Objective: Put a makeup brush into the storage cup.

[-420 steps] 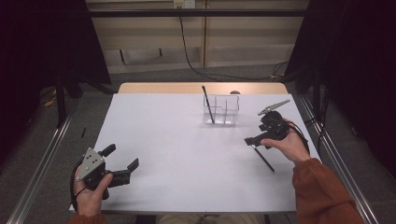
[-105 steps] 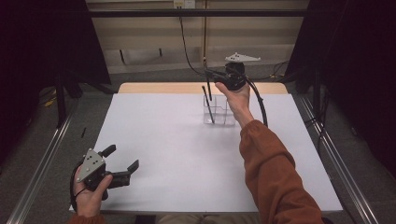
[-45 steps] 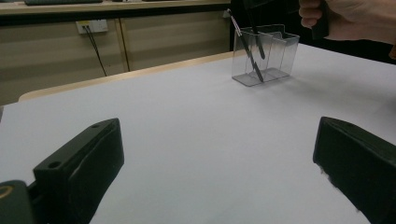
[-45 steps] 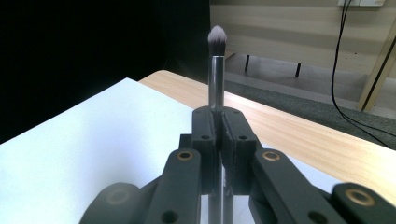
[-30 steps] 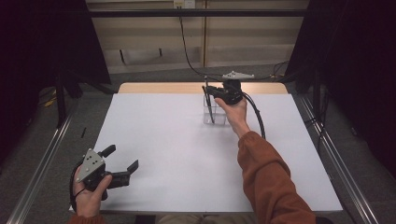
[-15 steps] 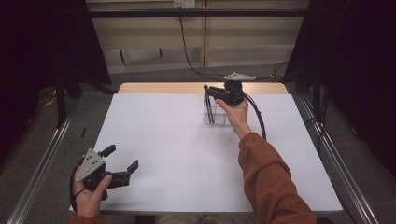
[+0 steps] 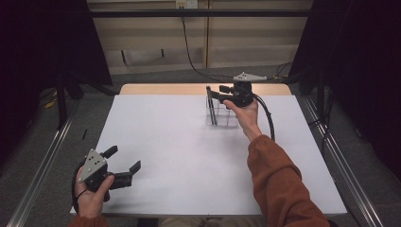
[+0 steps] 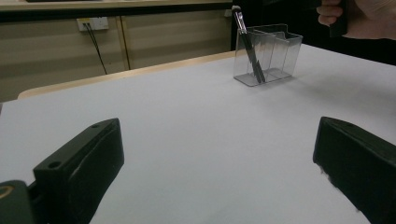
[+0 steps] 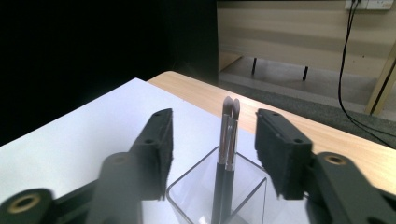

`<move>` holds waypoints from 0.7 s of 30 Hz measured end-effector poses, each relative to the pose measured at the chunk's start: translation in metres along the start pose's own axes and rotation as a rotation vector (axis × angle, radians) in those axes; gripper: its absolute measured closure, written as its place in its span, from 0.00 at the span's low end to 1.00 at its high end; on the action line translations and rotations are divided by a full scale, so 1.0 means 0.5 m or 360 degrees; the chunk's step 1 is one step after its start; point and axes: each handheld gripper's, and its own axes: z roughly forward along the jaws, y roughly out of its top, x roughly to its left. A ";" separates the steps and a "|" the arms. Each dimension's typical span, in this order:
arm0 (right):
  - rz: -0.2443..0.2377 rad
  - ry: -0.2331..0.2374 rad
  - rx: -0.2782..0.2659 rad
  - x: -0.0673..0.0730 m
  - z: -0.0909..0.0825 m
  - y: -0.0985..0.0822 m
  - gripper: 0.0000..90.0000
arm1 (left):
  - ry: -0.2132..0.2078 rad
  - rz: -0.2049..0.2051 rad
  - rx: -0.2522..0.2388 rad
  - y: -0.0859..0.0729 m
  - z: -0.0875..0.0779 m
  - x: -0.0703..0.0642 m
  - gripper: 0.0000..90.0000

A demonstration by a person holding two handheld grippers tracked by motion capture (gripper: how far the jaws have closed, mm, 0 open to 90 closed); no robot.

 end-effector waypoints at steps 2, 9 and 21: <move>0.0008 -0.0001 -0.0010 0.001 -0.005 -0.005 0.36 | 0.0002 0.0005 0.0000 0.000 -0.001 0.000 0.02; 0.0034 0.0002 -0.0025 0.001 -0.017 -0.021 0.12 | 0.0000 0.0007 -0.0010 0.000 -0.005 -0.002 0.02; 0.0007 -0.0120 -0.0013 0.020 -0.055 -0.037 0.12 | -0.0001 0.0015 -0.0013 -0.001 -0.009 -0.002 0.02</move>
